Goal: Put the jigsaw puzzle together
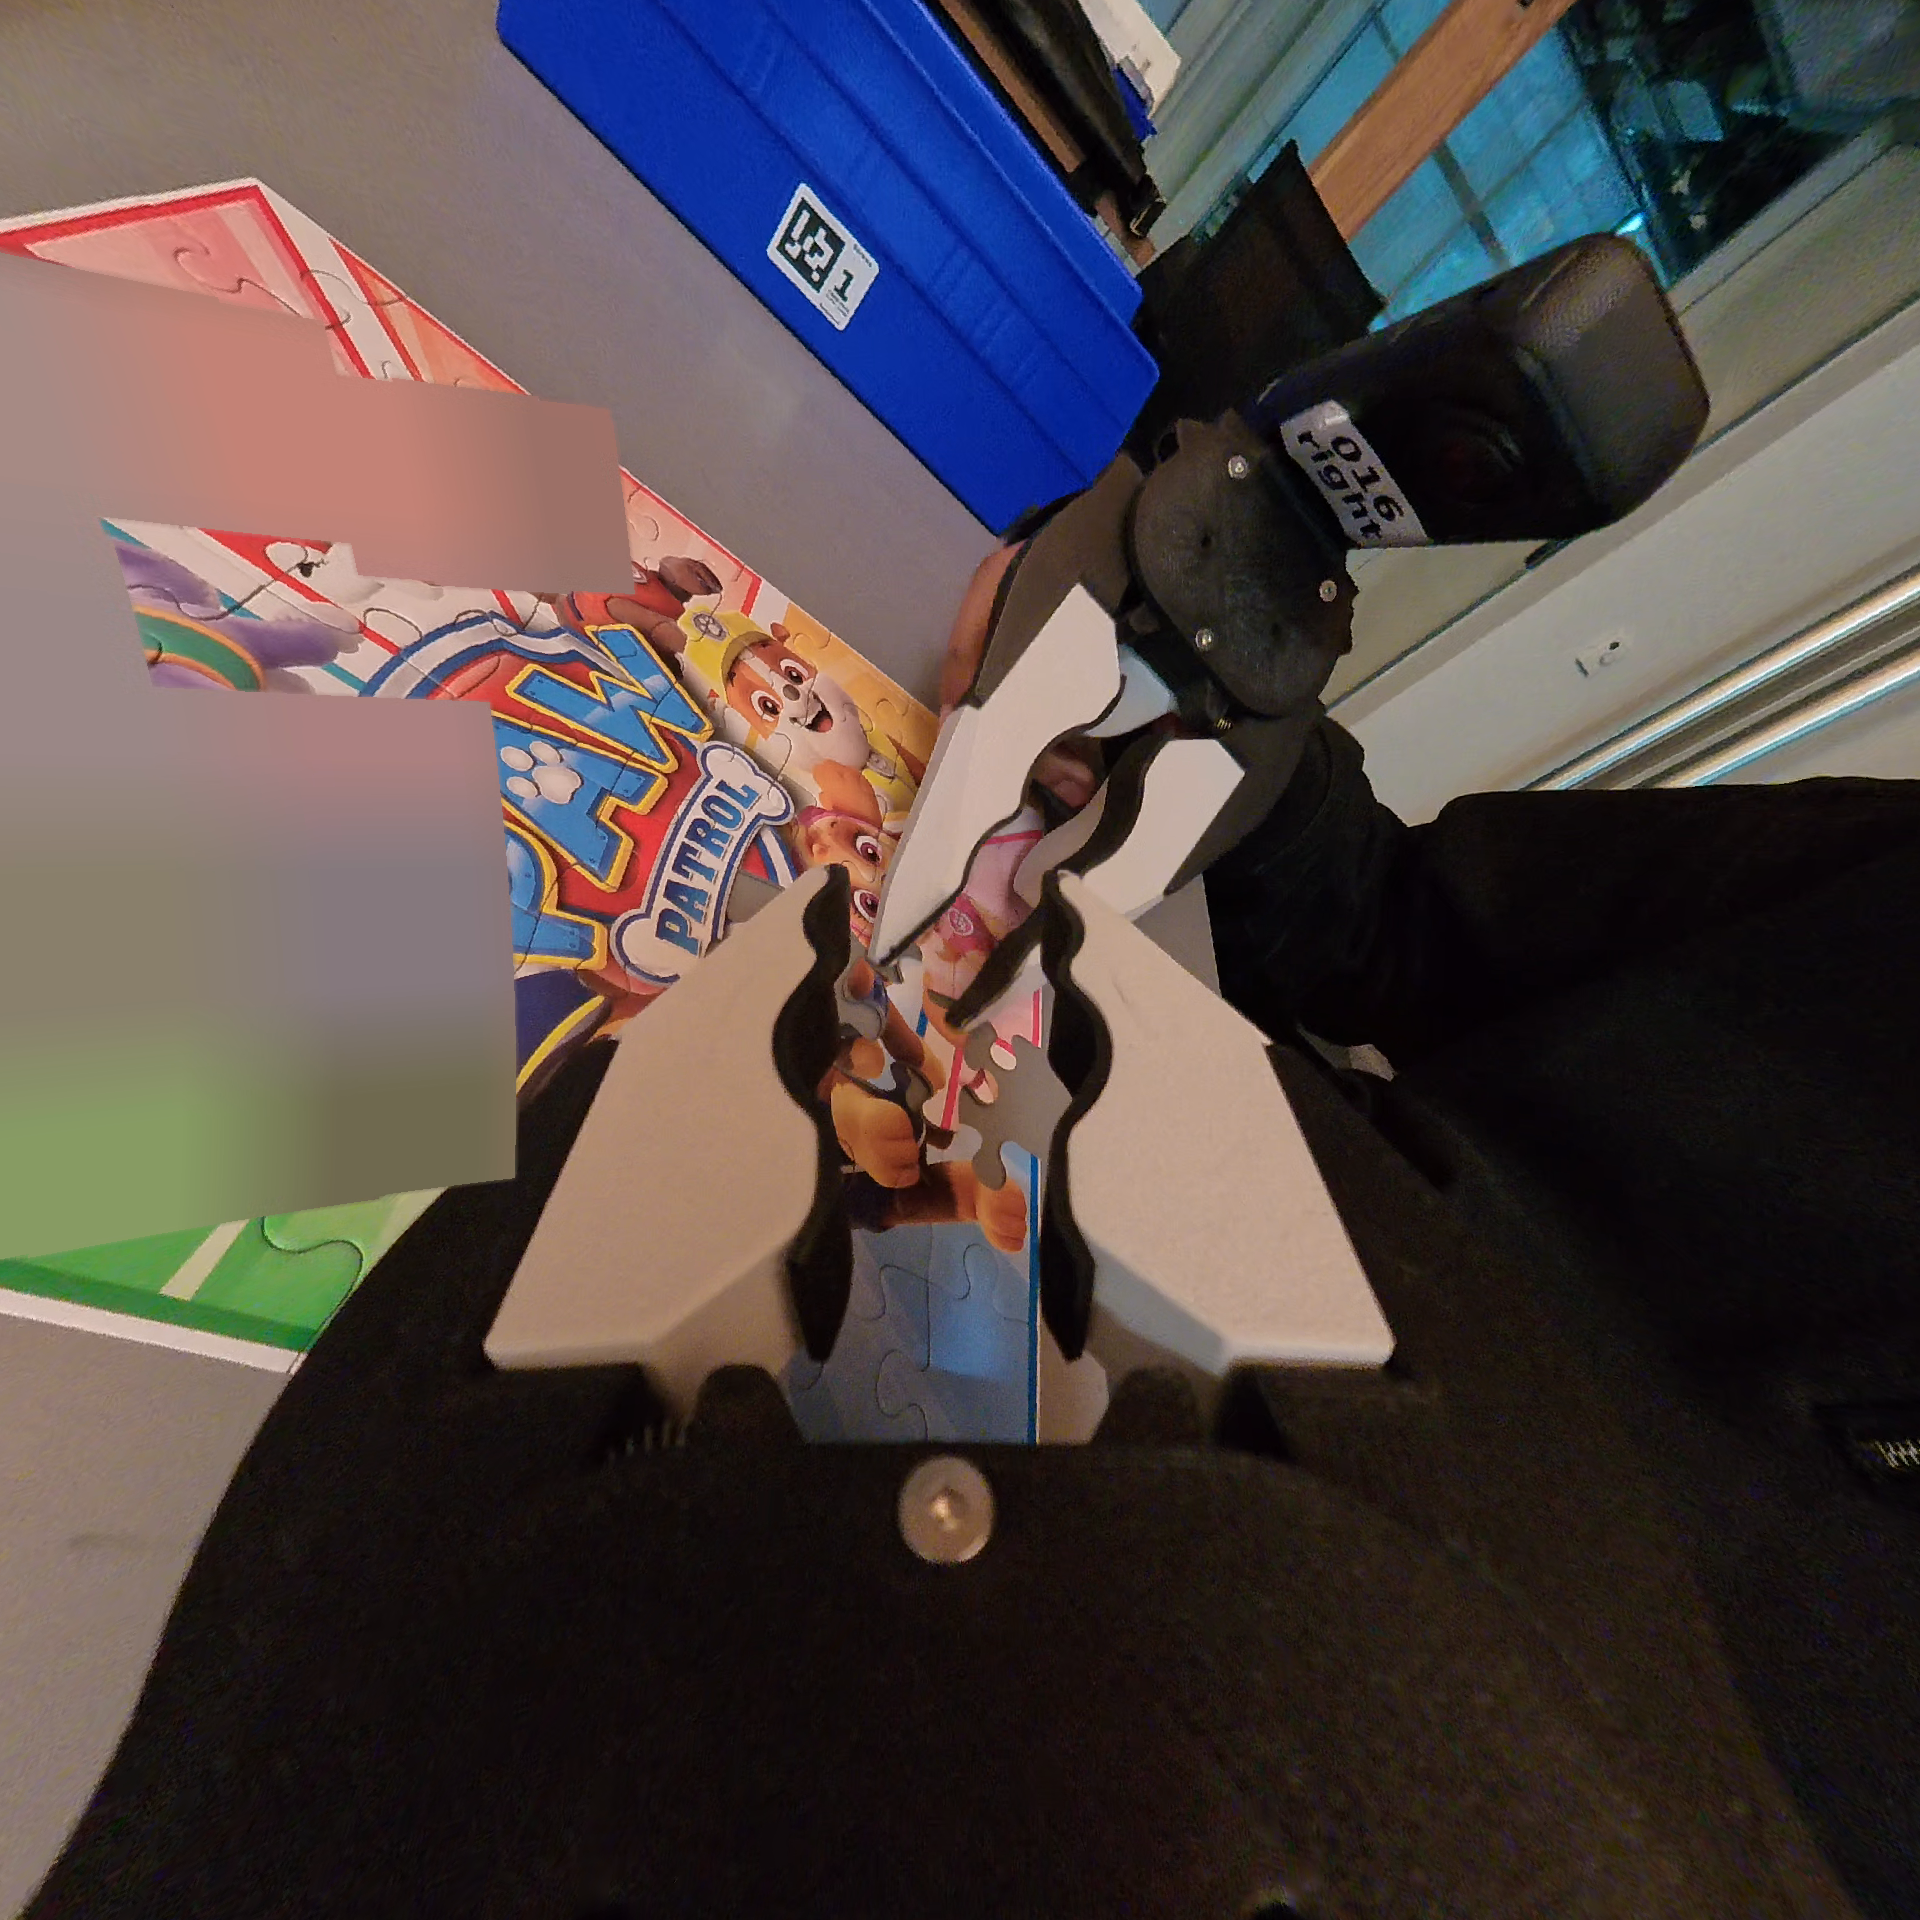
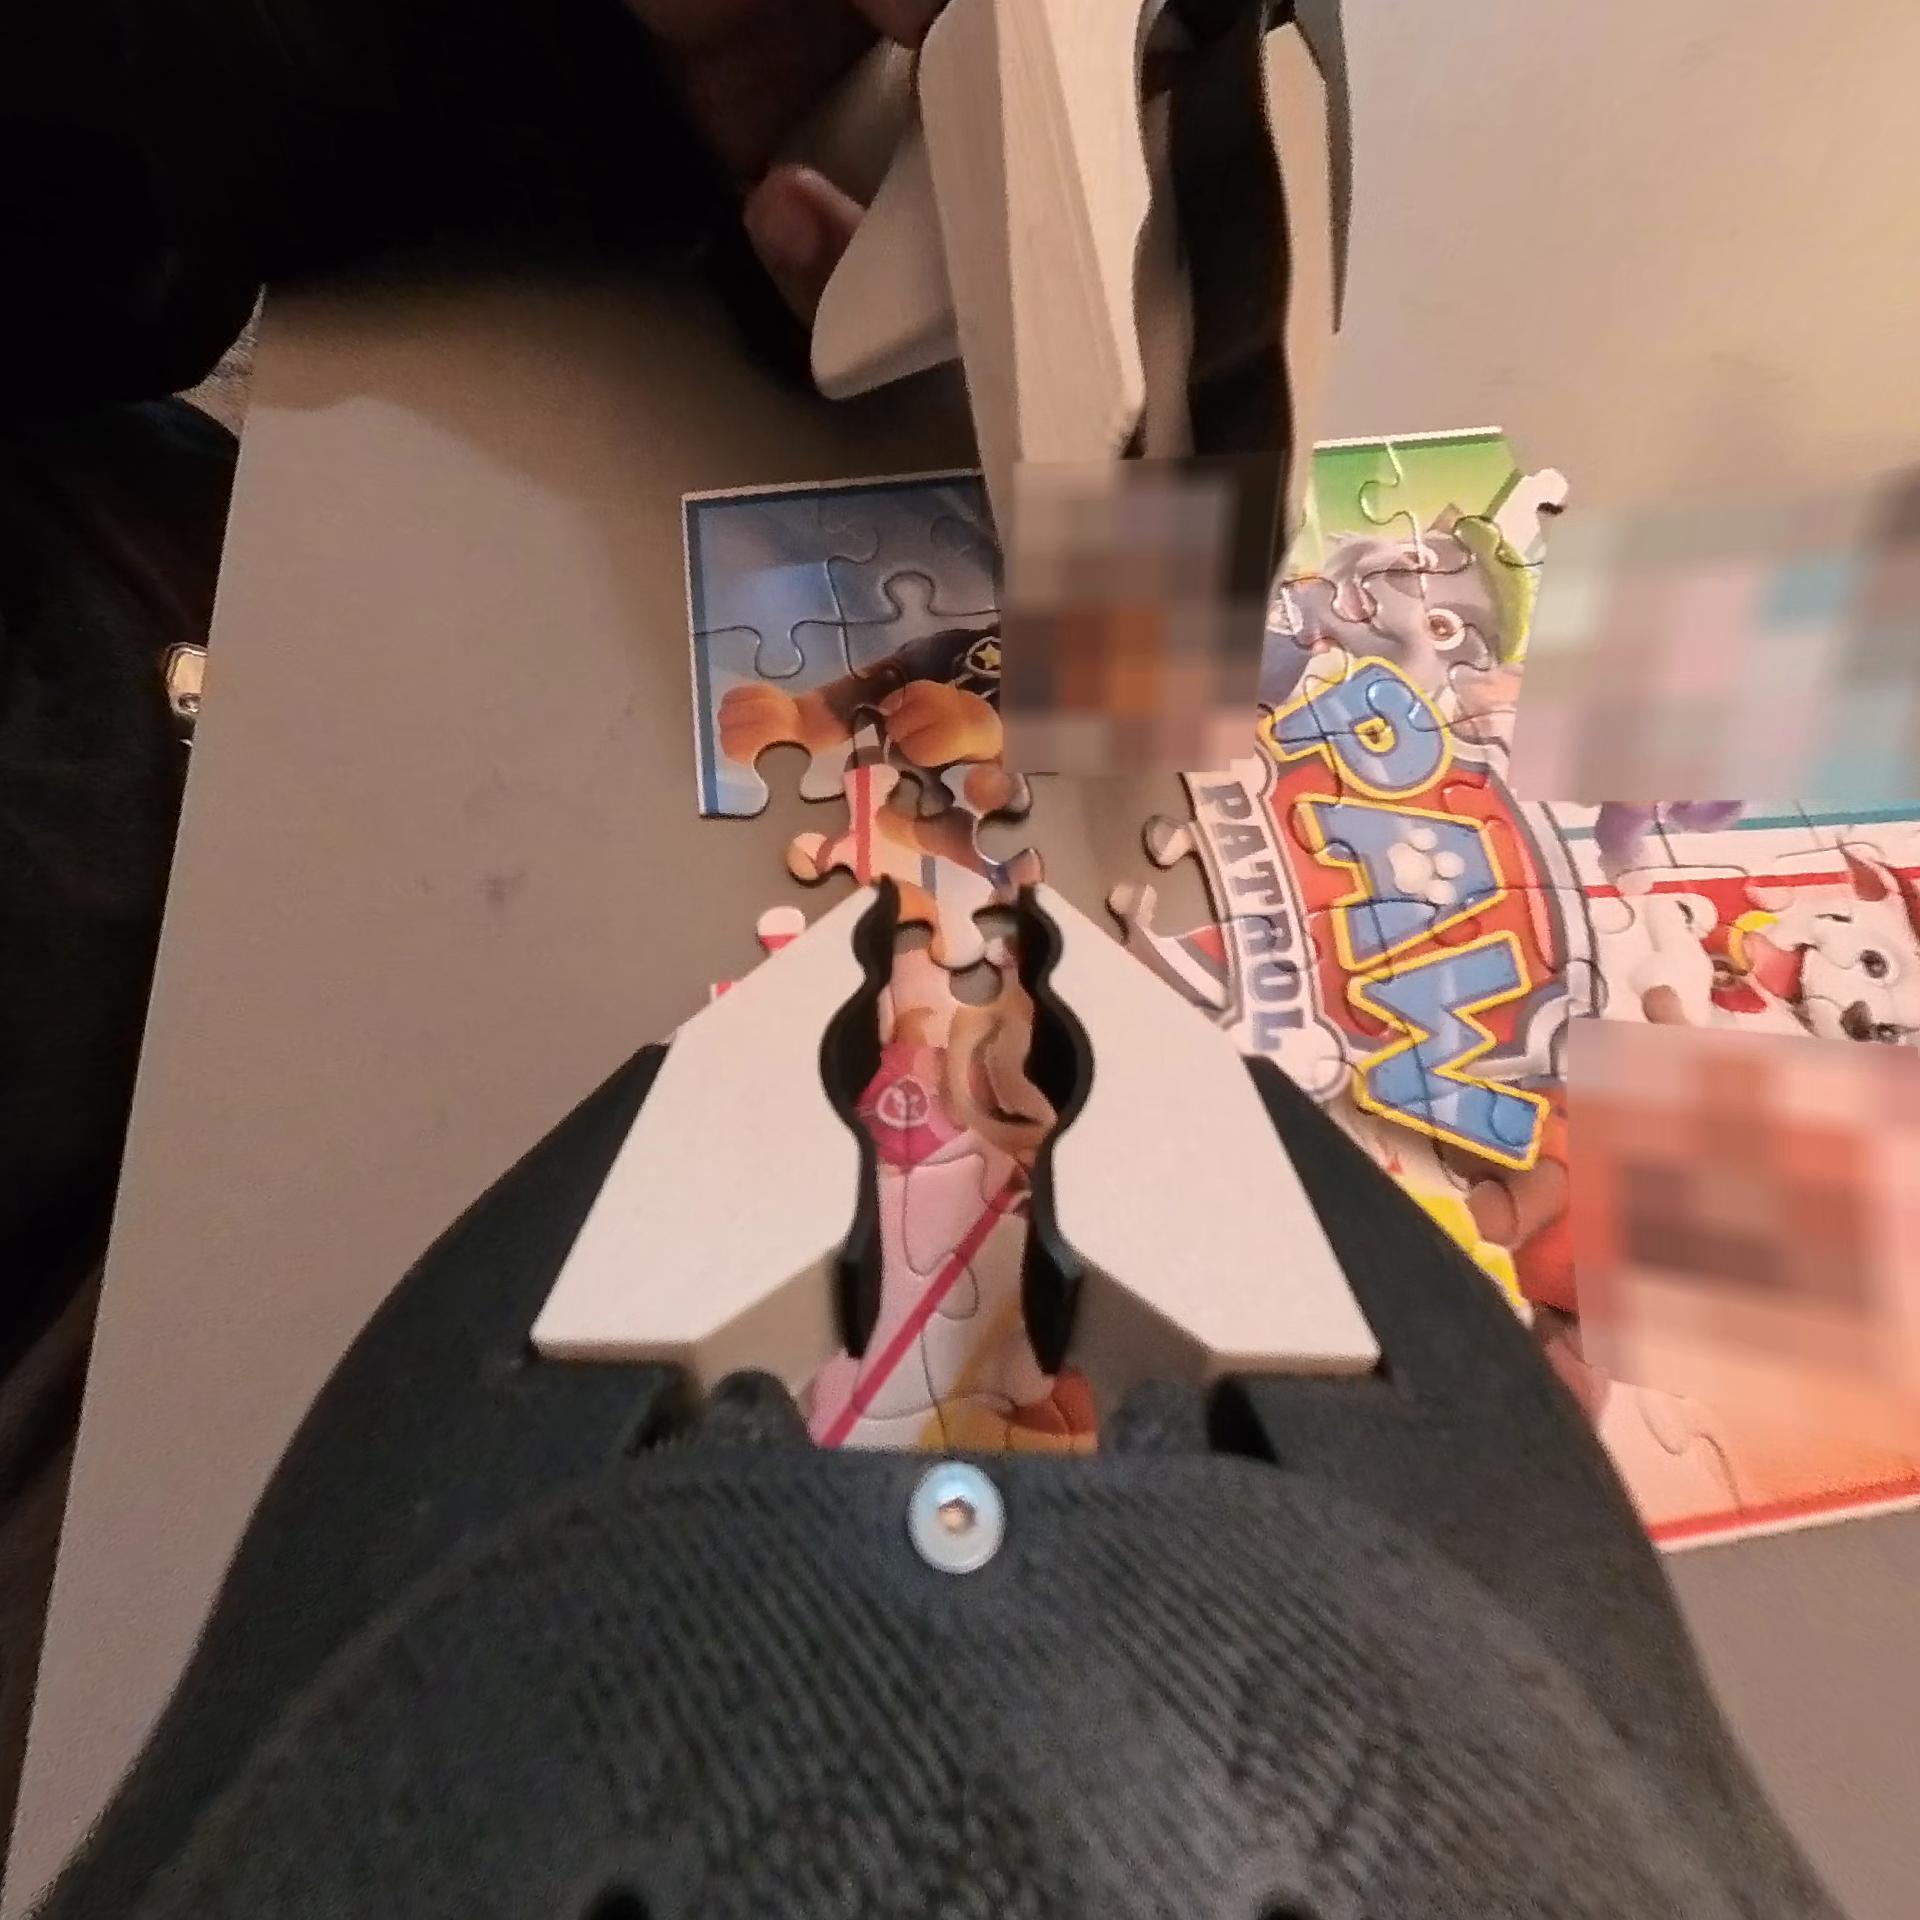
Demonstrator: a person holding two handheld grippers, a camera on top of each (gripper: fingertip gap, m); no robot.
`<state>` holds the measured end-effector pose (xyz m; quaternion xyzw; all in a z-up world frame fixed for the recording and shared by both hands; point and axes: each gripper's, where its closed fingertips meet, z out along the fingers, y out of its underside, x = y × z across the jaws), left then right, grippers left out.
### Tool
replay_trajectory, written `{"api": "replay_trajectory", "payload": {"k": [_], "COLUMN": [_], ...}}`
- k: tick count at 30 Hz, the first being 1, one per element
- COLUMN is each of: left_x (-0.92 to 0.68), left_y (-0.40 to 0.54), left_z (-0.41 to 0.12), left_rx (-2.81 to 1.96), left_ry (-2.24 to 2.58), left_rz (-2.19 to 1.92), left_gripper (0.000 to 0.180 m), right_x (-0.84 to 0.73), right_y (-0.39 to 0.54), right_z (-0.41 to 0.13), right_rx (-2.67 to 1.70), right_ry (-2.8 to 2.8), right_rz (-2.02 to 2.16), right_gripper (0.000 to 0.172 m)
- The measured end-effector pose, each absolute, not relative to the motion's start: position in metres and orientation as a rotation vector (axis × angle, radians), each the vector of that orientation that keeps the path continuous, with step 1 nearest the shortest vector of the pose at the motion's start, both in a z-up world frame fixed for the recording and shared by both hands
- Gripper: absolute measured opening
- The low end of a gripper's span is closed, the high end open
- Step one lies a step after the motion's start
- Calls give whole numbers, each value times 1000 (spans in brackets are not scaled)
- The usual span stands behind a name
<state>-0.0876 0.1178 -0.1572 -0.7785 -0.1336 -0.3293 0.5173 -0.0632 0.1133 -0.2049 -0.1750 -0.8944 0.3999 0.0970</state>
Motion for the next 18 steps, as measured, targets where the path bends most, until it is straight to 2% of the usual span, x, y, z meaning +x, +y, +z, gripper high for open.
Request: {"api": "replay_trajectory", "payload": {"k": [18], "left_x": [-86], "left_y": [118], "left_z": [-157], "left_rx": [-1870], "left_ry": [-314], "left_rz": [-795], "left_gripper": [34], "right_x": [-68], "right_y": [117], "right_z": [-206], "right_rx": [-548], "right_ry": [-2634], "right_rz": [1151], "right_gripper": [22]}}
